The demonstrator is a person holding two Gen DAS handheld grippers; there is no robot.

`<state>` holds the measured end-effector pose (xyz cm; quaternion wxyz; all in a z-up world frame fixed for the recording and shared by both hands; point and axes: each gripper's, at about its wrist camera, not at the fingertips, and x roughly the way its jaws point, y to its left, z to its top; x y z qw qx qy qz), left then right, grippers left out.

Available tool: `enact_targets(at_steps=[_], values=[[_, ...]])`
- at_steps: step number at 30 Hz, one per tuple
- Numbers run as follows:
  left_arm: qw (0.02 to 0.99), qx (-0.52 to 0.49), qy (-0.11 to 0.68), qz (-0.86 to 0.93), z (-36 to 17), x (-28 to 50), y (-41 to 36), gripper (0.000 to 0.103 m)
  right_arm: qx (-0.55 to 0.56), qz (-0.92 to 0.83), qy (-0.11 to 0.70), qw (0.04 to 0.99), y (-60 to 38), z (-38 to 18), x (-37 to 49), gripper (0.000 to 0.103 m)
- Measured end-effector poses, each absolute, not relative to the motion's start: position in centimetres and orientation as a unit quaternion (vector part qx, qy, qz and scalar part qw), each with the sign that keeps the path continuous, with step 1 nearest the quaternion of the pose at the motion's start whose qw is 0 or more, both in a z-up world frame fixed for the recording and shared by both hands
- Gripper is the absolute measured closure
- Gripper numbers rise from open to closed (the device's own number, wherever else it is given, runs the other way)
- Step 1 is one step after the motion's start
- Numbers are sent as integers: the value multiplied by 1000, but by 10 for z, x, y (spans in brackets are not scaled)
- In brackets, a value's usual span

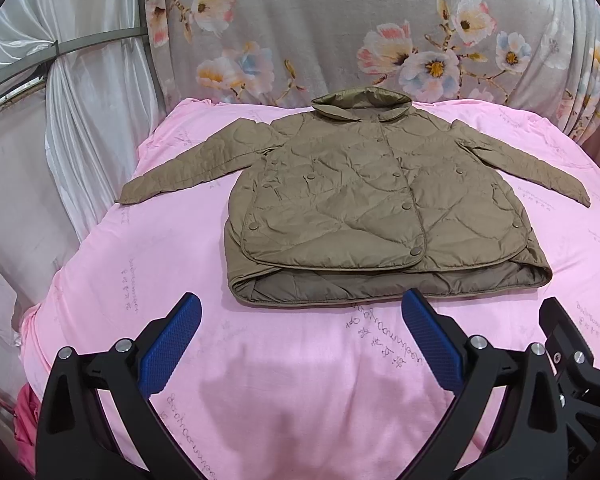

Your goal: Fold large clothes

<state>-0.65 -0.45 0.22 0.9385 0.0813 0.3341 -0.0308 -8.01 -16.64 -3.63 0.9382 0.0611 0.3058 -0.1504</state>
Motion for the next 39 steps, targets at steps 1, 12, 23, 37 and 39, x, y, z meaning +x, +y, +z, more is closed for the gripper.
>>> enact_targets(at_steps=[1, 12, 23, 37, 39], values=[[938, 81, 334, -31, 2, -7, -4, 5, 61, -150, 306, 938, -167, -36, -80, 5], [938, 82, 335, -29, 2, -5, -4, 6, 61, -150, 308, 937, -166, -37, -79, 5], [938, 81, 336, -28, -1, -4, -5, 6, 62, -150, 308, 937, -165, -38, -78, 5], [938, 82, 335, -27, -2, -4, -5, 6, 62, -150, 310, 937, -166, -40, -76, 5], [938, 81, 336, -28, -1, -4, -4, 7, 63, -150, 309, 937, -166, -40, -76, 5]])
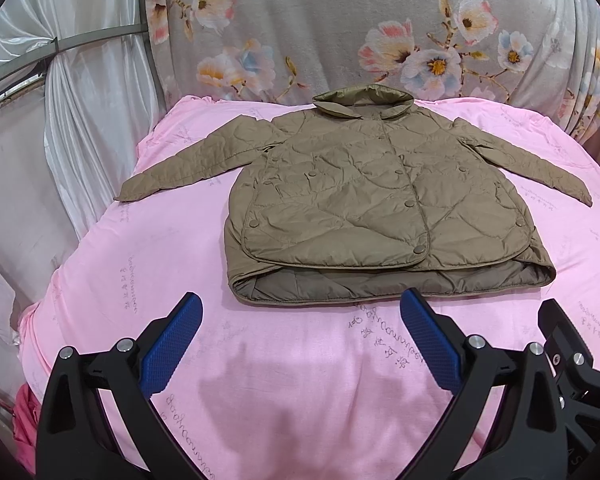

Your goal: Fold large clothes

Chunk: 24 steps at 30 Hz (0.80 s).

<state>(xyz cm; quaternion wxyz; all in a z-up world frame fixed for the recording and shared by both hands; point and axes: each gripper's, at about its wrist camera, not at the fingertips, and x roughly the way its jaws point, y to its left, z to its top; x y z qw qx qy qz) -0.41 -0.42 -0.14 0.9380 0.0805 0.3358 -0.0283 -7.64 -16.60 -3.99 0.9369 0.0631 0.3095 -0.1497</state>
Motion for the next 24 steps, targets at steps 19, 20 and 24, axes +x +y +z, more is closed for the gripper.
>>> enact_targets(at_steps=[19, 20, 24], values=[[938, 81, 335, -29, -3, -3, -5, 7, 63, -150, 310, 937, -167, -41, -76, 5], [938, 81, 335, -28, -3, -3, -5, 7, 63, -150, 310, 937, -168, -41, -76, 5], [938, 80, 335, -29, -3, -4, -4, 7, 63, -150, 310, 937, -168, -41, -75, 5]])
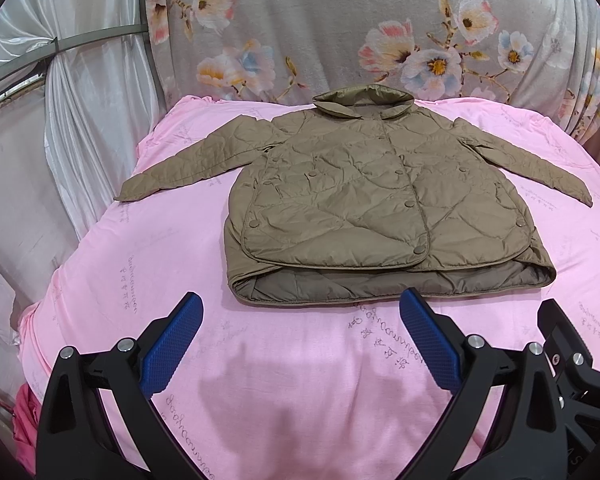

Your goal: Fold large clothes

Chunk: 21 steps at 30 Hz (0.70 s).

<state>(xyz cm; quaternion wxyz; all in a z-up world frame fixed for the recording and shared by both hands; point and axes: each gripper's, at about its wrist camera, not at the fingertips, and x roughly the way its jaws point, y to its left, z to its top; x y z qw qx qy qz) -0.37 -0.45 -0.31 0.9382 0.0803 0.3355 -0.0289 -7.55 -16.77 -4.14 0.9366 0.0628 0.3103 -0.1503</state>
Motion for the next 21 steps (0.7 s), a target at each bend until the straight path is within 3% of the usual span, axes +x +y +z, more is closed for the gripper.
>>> enact_targets(at_steps=[21], values=[[937, 80, 338, -30, -13, -2, -4, 8, 64, -148, 314, 936, -165, -49, -67, 5]])
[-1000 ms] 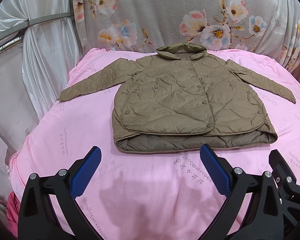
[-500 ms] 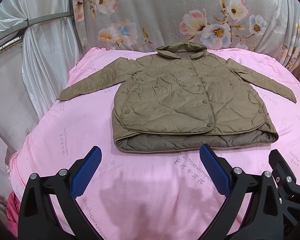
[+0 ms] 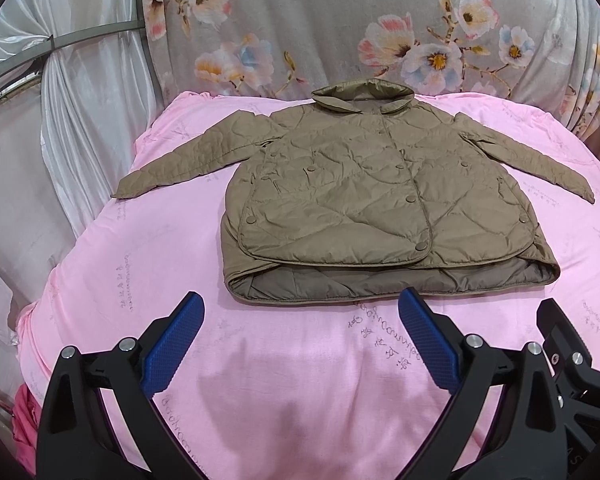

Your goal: Fold large clothes

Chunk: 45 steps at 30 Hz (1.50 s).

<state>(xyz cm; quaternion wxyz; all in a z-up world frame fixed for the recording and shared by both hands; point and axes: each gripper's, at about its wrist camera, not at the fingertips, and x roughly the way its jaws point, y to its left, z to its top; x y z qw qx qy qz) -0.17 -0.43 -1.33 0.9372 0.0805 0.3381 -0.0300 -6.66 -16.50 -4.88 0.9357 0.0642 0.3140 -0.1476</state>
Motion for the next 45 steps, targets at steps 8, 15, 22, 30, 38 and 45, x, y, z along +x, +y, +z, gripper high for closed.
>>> enact_targets(at_steps=[8, 15, 22, 30, 38, 45], values=[[933, 67, 351, -33, -18, 28, 0, 7, 119, -126, 320, 931, -212, -65, -43, 5], [936, 46, 349, -13, -13, 80, 12, 6, 180, -160, 303, 922, -321, -59, 7, 5], [933, 47, 356, 21, -20, 143, 23, 6, 292, -224, 286, 884, -472, -77, 65, 5], [927, 36, 371, 53, -37, 201, 43, 6, 413, -287, 289, 815, -599, -138, 108, 5], [914, 21, 400, 68, -59, 230, 62, 6, 436, -318, 286, 792, -645, -164, 137, 58], [909, 29, 406, 92, -72, 237, 75, 6, 371, -291, 234, 850, -628, -88, 167, 97]])
